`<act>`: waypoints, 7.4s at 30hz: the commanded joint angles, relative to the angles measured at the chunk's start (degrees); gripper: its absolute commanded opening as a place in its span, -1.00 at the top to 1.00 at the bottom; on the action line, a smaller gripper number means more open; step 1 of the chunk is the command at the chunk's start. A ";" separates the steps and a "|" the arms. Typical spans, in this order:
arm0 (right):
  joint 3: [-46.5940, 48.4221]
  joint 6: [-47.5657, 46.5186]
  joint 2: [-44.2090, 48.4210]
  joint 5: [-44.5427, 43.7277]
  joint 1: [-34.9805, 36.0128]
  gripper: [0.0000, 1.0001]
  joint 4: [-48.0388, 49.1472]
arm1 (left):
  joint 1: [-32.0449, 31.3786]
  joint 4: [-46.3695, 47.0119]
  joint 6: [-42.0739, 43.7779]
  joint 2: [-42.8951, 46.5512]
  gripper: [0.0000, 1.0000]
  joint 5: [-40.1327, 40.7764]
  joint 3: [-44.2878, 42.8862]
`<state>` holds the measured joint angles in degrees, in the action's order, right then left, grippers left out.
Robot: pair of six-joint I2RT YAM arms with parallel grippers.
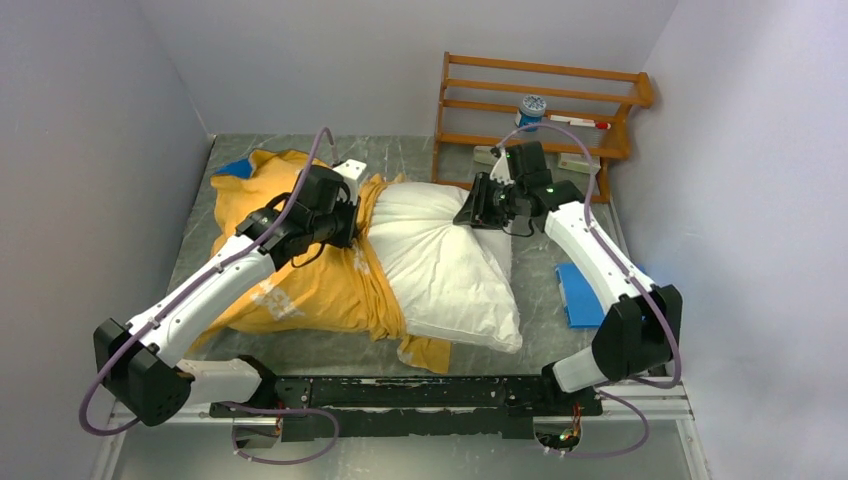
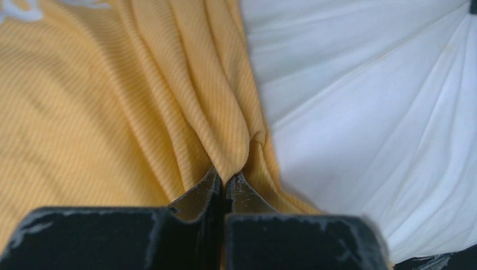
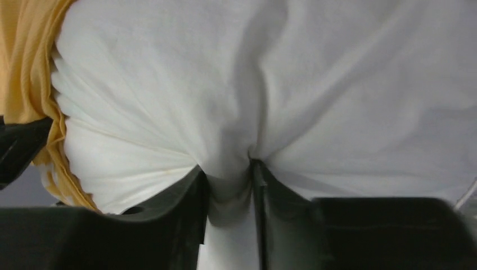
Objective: Remove the pillowcase from the pillow
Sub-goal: Remove the pillow from the pillowcase.
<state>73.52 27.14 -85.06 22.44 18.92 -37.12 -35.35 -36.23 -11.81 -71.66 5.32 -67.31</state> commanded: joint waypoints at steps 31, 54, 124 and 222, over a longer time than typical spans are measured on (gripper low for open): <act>-34.74 15.65 31.87 0.43 -2.47 1.00 8.63 | -0.15 -4.13 -10.66 32.16 -0.94 -12.31 18.05; -29.95 15.09 24.70 -1.80 -2.87 0.93 16.45 | -23.49 28.37 -29.88 19.47 -0.73 4.22 34.53; -40.77 26.09 36.49 -1.71 -0.11 0.53 24.42 | -35.57 3.02 -32.55 21.29 0.91 29.19 29.03; -25.22 4.51 28.04 -3.69 -20.23 0.93 4.30 | -35.63 -2.92 -31.42 0.75 0.39 28.43 12.70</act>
<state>46.85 32.67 -56.29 18.65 -0.80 -34.33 -70.28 -39.77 -39.90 -67.77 28.14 -56.12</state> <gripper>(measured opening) 0.043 0.436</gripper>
